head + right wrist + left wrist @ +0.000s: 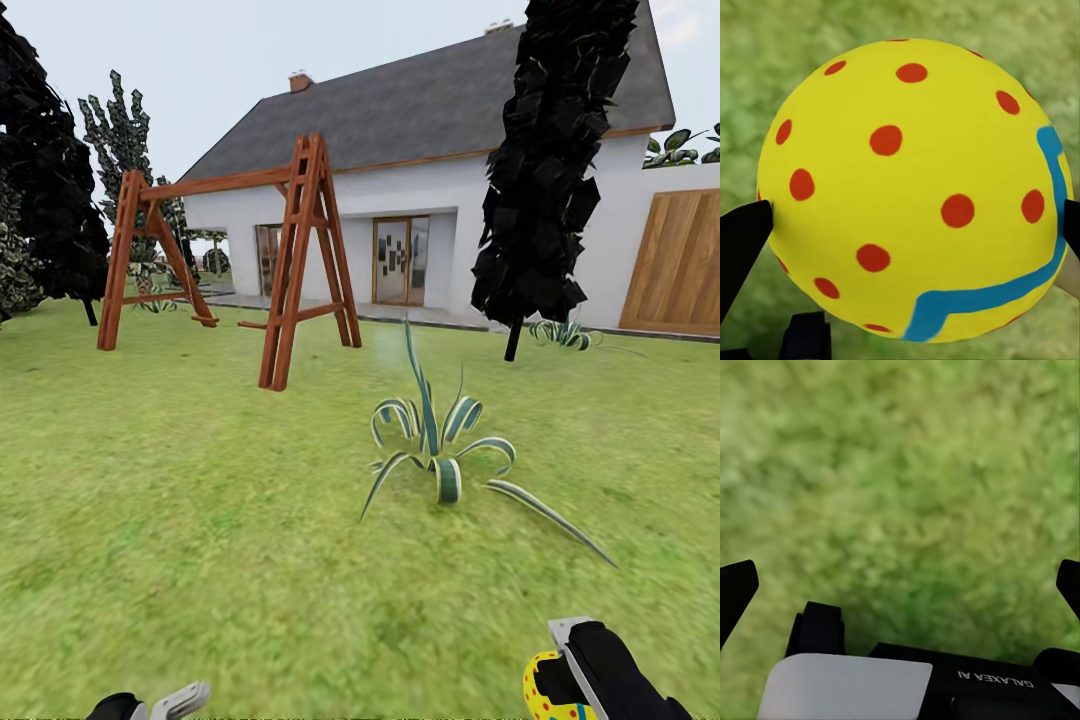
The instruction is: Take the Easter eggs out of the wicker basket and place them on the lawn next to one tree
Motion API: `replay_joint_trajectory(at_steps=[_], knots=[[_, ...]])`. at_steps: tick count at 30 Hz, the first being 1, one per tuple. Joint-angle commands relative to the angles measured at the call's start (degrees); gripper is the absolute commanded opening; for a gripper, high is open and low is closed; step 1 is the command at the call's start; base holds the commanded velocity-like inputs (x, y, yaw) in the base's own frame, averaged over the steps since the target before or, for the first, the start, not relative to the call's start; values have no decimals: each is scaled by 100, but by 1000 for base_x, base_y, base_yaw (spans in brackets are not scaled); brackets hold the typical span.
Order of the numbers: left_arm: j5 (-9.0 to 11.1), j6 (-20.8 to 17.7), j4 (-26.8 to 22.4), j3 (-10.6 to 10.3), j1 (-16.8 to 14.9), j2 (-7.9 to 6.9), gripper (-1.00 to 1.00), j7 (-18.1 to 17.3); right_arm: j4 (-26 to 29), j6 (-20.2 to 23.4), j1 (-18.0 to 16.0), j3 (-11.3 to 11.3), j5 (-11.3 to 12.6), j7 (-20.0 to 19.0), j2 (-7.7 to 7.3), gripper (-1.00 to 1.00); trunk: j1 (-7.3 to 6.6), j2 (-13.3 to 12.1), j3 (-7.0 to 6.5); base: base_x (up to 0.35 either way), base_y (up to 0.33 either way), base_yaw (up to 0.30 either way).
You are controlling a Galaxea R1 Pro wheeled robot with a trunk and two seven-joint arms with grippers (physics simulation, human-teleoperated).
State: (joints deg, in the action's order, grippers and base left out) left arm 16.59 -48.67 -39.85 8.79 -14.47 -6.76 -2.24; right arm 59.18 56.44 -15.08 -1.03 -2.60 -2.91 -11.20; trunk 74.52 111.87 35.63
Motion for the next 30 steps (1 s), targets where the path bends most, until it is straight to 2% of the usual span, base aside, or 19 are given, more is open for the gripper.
replay_joint_trajectory(at_steps=[1, 30], knots=[[-15, -28, -5, 17, -3, 5, 100, -23, 6, 25, -4, -11, -32, -26, -5, -100, 22, 45, 25, 0, 0, 0], [-15, -28, -5, 8, -3, 11, 100, -24, 6, 25, -4, -11, -22, -26, -5, -100, 659, 1208, 546, 0, 0, 0]])
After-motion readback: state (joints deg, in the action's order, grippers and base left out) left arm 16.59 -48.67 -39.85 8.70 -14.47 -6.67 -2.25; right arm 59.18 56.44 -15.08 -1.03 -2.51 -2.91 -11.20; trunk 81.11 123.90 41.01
